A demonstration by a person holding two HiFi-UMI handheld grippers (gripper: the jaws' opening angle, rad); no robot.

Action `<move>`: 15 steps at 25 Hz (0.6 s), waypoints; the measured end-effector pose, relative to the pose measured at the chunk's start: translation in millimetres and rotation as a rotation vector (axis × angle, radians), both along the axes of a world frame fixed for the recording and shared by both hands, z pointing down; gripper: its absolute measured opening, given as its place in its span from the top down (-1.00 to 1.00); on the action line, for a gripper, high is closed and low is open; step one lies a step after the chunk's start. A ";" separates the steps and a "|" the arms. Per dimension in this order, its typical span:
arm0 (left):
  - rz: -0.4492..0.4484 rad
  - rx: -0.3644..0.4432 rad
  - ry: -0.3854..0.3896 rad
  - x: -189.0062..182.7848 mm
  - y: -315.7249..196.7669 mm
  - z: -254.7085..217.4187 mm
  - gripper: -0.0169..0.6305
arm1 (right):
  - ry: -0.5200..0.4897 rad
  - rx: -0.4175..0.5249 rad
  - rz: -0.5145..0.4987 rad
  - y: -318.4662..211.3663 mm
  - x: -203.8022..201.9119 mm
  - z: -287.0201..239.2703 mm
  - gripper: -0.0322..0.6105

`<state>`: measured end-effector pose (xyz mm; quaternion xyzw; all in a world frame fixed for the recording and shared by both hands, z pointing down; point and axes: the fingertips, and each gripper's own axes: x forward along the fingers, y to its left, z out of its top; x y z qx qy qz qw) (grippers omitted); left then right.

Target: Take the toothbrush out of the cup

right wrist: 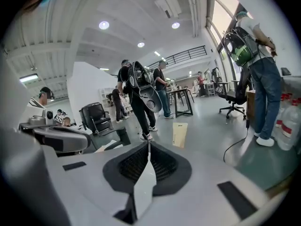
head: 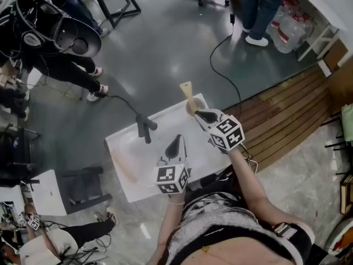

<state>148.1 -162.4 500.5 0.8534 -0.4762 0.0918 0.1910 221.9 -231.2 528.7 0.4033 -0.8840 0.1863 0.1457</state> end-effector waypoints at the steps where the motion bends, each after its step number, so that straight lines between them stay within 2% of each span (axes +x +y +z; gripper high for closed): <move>1: -0.002 -0.002 0.000 -0.4 1.0 0.6 0.95 | 0.006 -0.002 0.002 -1.6 0.0 2.3 0.69; 15: -0.031 -0.020 -0.002 -12.4 8.5 5.5 0.95 | 0.103 -0.033 0.044 -26.2 4.1 33.7 0.69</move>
